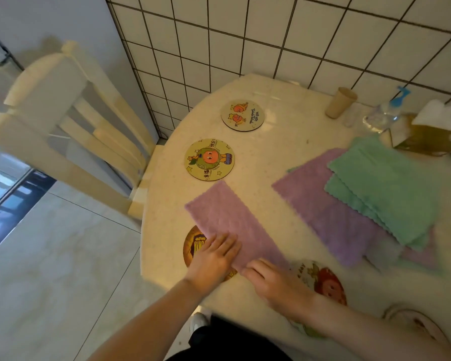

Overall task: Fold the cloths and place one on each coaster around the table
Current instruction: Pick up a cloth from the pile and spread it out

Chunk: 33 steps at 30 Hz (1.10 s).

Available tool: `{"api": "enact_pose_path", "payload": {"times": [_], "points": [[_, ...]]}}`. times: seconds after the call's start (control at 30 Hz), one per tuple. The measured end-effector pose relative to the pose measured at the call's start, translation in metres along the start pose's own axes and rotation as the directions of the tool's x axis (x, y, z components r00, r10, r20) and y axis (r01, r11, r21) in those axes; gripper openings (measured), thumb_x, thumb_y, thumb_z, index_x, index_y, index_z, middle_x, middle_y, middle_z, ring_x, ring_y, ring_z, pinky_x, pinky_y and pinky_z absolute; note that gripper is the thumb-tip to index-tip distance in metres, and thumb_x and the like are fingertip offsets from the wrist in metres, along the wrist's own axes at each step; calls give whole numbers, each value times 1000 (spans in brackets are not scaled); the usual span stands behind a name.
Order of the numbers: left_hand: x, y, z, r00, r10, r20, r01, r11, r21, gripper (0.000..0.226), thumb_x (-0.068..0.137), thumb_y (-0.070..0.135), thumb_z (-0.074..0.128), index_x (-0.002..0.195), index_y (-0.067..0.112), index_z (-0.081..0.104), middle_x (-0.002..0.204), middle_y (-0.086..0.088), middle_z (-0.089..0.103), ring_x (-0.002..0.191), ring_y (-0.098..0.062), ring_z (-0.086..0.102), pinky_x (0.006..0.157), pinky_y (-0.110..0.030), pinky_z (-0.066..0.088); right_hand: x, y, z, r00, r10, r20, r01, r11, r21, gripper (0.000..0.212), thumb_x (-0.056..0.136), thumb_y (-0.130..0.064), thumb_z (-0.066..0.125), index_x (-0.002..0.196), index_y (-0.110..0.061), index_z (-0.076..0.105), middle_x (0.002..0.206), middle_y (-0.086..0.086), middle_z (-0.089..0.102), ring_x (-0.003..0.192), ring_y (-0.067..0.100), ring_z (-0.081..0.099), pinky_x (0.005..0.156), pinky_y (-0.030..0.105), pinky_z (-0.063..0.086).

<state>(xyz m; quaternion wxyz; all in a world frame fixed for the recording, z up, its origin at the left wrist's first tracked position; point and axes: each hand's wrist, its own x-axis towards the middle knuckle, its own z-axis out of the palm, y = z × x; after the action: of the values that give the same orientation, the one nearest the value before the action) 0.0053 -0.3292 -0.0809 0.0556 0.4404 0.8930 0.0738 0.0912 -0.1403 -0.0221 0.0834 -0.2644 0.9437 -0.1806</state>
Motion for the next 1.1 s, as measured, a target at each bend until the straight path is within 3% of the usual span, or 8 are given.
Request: {"api": "enact_pose_path", "payload": {"times": [0.13, 0.27, 0.43, 0.67, 0.8, 0.87, 0.97, 1.1], "points": [[-27, -4, 5, 976, 173, -132, -169, 985, 40, 40, 84, 22, 45, 113, 16, 71, 120, -4, 68, 111, -23, 64, 95, -38, 51, -7, -2, 9, 995, -97, 22, 97, 995, -8, 34, 87, -12, 56, 121, -11, 51, 107, 3, 59, 96, 17, 58, 78, 28, 54], [-51, -16, 7, 963, 246, -114, -238, 968, 74, 42, 84, 25, 47, 118, 14, 68, 125, -6, 65, 115, -24, 62, 94, -37, 51, 1, 31, 11, 989, -63, 135, 94, 968, -235, 83, 53, 5, 78, 131, -7, 50, 130, 8, 55, 117, 22, 55, 92, 28, 51], [-53, -8, 6, 979, 205, -13, -204, 976, 80, 58, 69, 35, 75, 122, 13, 64, 127, -7, 63, 117, -27, 60, 94, -38, 52, 10, 52, 12, 948, -130, 291, 223, 923, -314, 81, 63, 0, 74, 138, -10, 45, 141, 8, 48, 128, 23, 47, 100, 34, 46], [-46, -9, -10, 998, 55, 6, -52, 968, -245, 46, 95, 46, 38, 127, 22, 61, 129, 2, 62, 123, -16, 55, 100, -31, 47, 17, 80, 10, 920, -243, 307, 329, 905, -269, 69, 75, 0, 50, 141, -15, 36, 142, 2, 46, 128, 19, 45, 102, 33, 43], [-32, -23, -25, 914, -284, 291, 407, 650, -642, 30, 97, 32, 43, 104, 20, 69, 95, -3, 72, 80, -14, 65, 82, -39, 53, 30, 80, 1, 978, -5, 210, -23, 991, 132, 46, 85, -9, 52, 130, -21, 51, 126, -6, 57, 110, 9, 54, 92, 24, 48], [-17, -34, -33, 808, -431, 401, 568, 390, -725, 41, 94, 43, 45, 90, 9, 67, 84, -14, 69, 71, -21, 63, 76, -49, 54, 46, 77, -8, 962, 198, 189, -261, 870, 419, 25, 86, -11, 57, 110, -16, 64, 100, -4, 68, 87, 6, 62, 72, 25, 52], [4, -44, -44, 662, -561, 497, 585, -28, -810, 41, 97, 40, 48, 88, 4, 66, 76, -11, 65, 65, -20, 65, 63, -39, 58, 77, 81, -11, 897, 425, 124, -412, 697, 587, 11, 88, -18, 60, 79, -11, 62, 68, -4, 58, 59, 4, 50, 53, 19, 37], [16, -45, -47, 561, -609, 561, 596, -173, -784, 35, 99, 33, 46, 98, 2, 61, 82, -16, 64, 57, -15, 68, 49, -23, 54, 103, 97, 2, 837, 522, 166, -513, 641, 571, 32, 87, -42, 57, 77, -11, 59, 69, 4, 62, 60, 21, 55, 55, 27, 37]]}}
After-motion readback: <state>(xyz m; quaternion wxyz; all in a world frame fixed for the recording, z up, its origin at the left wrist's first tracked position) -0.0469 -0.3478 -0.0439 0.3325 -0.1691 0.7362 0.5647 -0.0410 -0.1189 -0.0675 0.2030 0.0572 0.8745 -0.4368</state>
